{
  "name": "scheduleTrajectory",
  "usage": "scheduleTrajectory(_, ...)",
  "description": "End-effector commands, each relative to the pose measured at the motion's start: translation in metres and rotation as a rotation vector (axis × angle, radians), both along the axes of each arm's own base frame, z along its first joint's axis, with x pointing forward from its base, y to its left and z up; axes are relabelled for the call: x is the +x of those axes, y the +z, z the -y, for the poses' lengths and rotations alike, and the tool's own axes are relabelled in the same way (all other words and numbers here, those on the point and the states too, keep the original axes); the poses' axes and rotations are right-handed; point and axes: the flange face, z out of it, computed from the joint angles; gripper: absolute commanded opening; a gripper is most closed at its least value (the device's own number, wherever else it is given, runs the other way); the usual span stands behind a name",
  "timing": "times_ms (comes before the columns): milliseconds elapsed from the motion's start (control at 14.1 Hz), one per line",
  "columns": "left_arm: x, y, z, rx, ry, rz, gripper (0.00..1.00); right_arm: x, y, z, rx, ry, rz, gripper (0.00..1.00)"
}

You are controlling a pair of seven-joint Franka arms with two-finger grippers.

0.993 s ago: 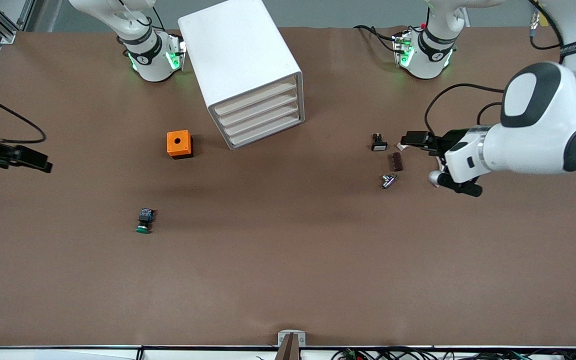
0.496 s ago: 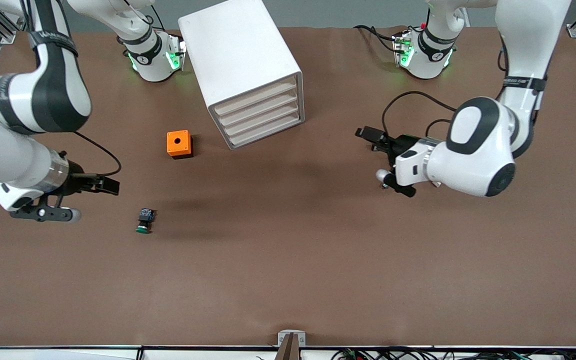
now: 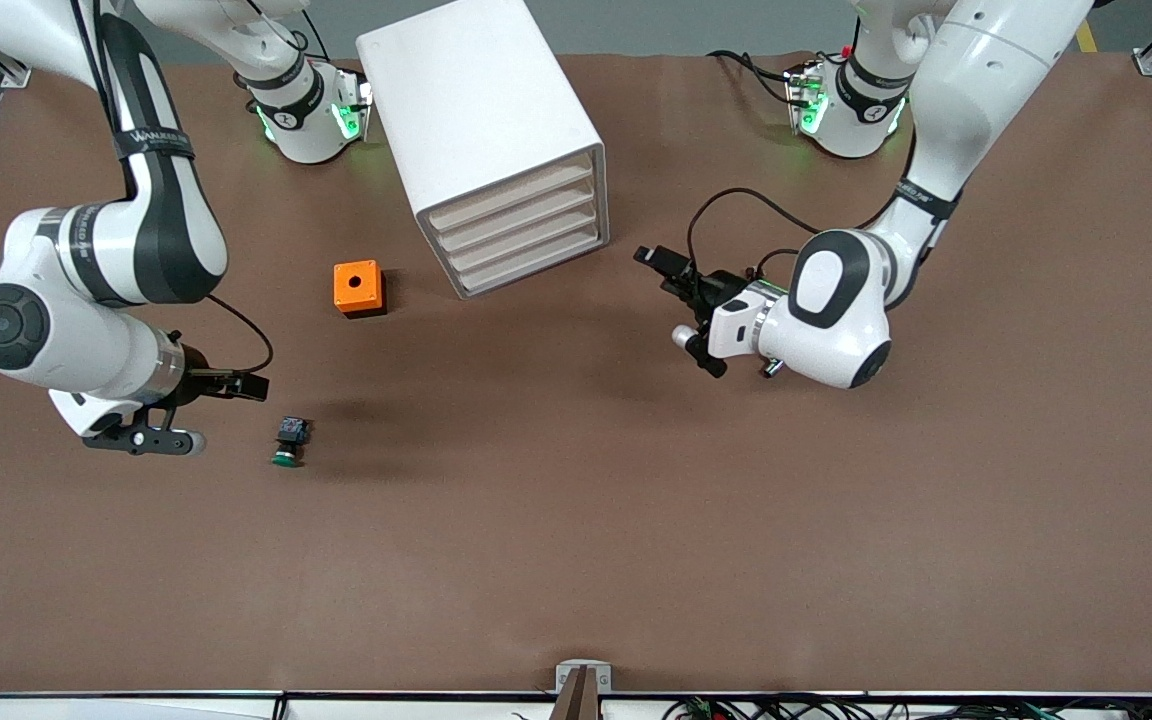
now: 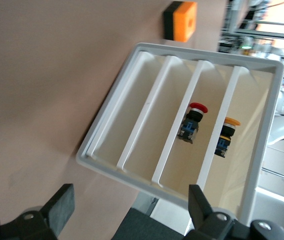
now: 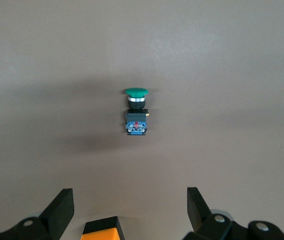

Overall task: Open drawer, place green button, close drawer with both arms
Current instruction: 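Reach the left gripper to the drawer while the right gripper reaches the button, then grip the drawer front with the left gripper while the right gripper grasps the button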

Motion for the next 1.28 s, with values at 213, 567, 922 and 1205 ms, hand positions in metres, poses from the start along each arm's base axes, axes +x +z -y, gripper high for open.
scheduleTrajectory(213, -0.044, -0.058, 0.024, -0.239, 0.022, 0.024, 1.00, -0.009, -0.059, 0.005, -0.007, -0.042, 0.080, 1.00)
scheduleTrajectory(567, -0.088, -0.097, 0.068, -0.397, 0.063, 0.012, 1.00, 0.002, -0.099, 0.014, -0.014, -0.055, 0.106, 1.00)
scheduleTrajectory(922, -0.107, -0.104, 0.094, -0.404, 0.088, 0.003, 0.90, 0.011, -0.129, 0.017, -0.013, -0.061, 0.138, 1.00)
scheduleTrajectory(1205, -0.104, -0.117, 0.095, -0.411, 0.104, -0.001, 0.68, 0.013, -0.141, 0.016, -0.016, -0.061, 0.131, 1.00)
